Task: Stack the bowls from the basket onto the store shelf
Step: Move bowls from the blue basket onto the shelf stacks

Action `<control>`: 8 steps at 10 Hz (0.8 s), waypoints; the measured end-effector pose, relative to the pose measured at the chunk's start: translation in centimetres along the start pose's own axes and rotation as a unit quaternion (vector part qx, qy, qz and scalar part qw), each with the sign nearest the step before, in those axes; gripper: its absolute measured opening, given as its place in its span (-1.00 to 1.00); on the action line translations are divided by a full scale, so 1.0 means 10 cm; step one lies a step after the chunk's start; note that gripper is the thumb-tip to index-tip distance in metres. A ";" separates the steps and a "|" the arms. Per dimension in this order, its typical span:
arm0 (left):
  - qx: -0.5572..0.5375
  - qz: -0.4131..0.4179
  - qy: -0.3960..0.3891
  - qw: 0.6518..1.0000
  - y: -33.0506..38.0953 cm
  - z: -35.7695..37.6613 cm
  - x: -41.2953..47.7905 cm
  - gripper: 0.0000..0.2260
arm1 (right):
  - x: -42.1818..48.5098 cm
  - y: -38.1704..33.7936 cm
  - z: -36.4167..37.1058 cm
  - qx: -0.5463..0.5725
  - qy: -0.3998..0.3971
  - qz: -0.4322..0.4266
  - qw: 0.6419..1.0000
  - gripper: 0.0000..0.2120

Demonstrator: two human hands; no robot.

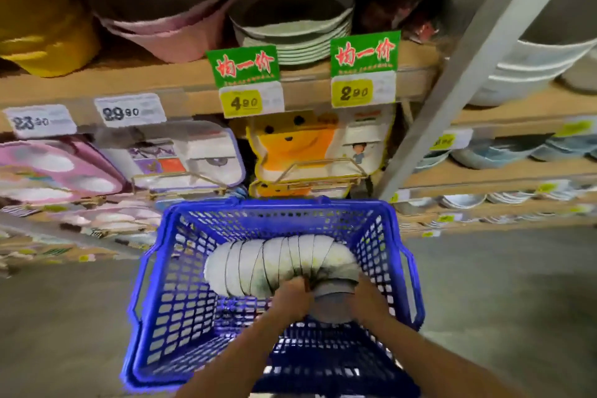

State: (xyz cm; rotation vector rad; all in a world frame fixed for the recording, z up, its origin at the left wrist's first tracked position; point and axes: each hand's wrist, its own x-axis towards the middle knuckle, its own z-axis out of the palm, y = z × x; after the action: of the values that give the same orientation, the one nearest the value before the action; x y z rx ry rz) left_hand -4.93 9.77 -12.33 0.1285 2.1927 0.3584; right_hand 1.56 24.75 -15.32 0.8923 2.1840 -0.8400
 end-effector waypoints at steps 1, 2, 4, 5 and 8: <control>0.056 0.042 -0.066 0.995 -0.10 0.16 0.22 -0.69 | -0.02 0.01 0.17 -0.034 0.002 0.051 0.998 -0.70; 0.101 0.067 -0.114 0.986 -0.14 0.27 0.37 -0.80 | 0.02 -0.05 0.29 -0.078 0.010 0.062 0.995 -0.70; 0.135 0.053 -0.078 0.986 -0.16 0.55 0.58 -0.73 | 0.19 -0.05 0.39 -0.204 0.030 0.059 0.977 -0.71; 0.128 0.047 -0.016 0.991 -0.15 0.65 0.66 -0.72 | 0.25 -0.03 0.42 -0.232 0.041 0.061 0.970 -0.68; 0.170 0.040 -0.030 0.984 -0.12 0.63 0.54 -0.74 | 0.21 -0.02 0.33 -0.288 0.038 0.000 0.957 -0.67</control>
State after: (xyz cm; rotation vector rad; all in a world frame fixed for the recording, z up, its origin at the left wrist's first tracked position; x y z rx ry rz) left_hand -3.12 11.13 -20.40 0.4101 2.1750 0.0209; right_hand 1.20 22.97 -18.83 0.6310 2.3037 -0.1381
